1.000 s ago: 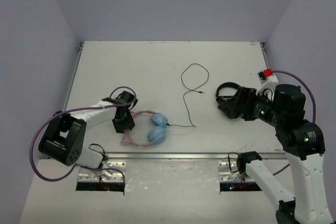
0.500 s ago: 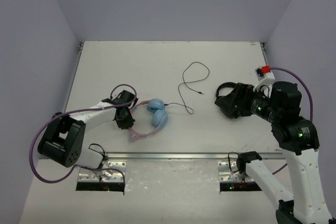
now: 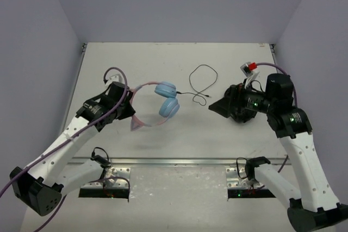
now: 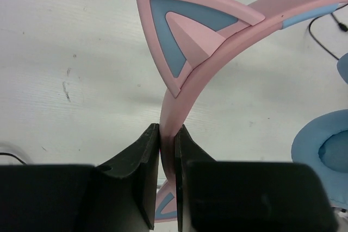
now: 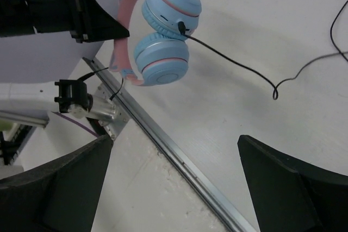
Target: Wrap the headphones
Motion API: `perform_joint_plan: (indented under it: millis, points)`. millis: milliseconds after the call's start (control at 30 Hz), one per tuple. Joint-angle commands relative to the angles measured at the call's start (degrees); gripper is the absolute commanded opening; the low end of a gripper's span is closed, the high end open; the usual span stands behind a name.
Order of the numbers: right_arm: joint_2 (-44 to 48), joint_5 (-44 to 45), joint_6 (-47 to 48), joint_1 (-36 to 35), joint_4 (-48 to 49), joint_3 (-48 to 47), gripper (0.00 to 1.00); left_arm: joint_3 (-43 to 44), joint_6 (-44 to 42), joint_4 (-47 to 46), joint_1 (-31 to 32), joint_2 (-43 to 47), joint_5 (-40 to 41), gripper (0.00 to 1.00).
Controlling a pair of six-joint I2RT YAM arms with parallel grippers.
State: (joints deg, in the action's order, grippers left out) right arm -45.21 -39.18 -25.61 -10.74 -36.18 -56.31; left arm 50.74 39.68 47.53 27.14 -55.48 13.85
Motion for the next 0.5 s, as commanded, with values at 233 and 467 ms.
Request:
perform_joint_plan:
  millis: [233,467]
  points:
    - [-12.70,10.00,19.37,-2.97,3.83,-9.96,0.91,23.86,2.93,12.67,0.02,-1.65,-1.71,0.00]
    - [-16.40,10.36,16.20,-3.84,15.07,-8.46,0.83,34.16,7.07,13.38,0.11,-2.08,-8.39,0.00]
